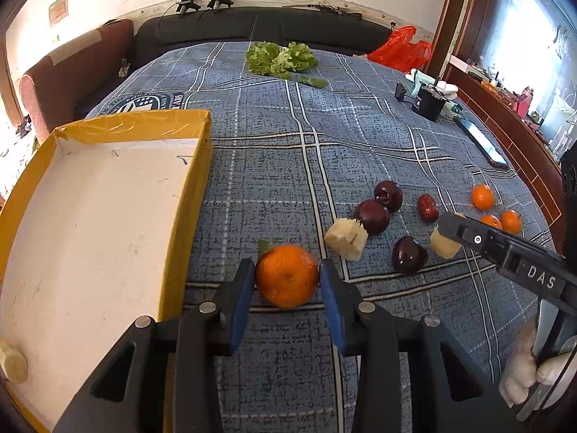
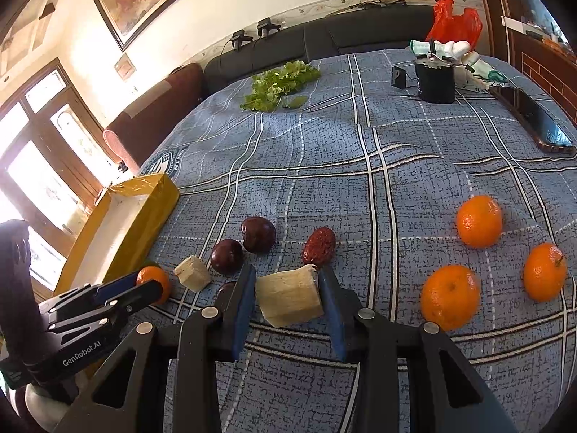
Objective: Organize fruits
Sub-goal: 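Grasp a tangerine with the left tool while the right tool grasps a white yam piece, then carry tangerine and yam into the tray and open both tools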
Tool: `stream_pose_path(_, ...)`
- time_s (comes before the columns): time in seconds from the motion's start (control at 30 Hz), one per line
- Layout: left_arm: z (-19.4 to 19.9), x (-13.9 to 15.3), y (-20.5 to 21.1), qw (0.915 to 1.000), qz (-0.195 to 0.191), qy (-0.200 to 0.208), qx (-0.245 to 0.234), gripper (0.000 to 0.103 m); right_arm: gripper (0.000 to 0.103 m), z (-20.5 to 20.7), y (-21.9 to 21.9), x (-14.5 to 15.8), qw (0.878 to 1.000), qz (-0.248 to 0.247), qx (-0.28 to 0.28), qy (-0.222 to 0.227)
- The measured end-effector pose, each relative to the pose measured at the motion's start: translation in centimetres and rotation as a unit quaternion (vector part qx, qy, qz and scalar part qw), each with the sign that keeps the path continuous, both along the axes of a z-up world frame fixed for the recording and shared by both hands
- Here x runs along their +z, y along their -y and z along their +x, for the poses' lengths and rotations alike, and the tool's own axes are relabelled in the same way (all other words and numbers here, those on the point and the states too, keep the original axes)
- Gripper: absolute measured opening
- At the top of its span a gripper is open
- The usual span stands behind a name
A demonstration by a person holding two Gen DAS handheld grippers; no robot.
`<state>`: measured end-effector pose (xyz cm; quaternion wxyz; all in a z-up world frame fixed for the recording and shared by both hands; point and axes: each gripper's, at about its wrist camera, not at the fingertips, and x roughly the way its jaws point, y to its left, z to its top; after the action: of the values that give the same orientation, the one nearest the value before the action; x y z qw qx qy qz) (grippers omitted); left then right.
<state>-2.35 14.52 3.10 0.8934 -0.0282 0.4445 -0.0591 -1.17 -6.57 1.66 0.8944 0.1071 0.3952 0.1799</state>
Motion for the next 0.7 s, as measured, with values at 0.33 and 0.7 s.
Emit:
stream_pose_path(0.33,-0.1,-0.6,1.5,0.999,0.043,0.013,-0.008,0.049,0.04,-0.1,-0.4,-0.2,1.0,-0.005,0.005,-0.001)
stream_pose_path(0.7,-3.5,3.7,-2.4,0.9981,-0.019,0.046,0.035,0.035,0.04,-1.4,-1.2,1.2,0.999,0.004,0.023,0.029)
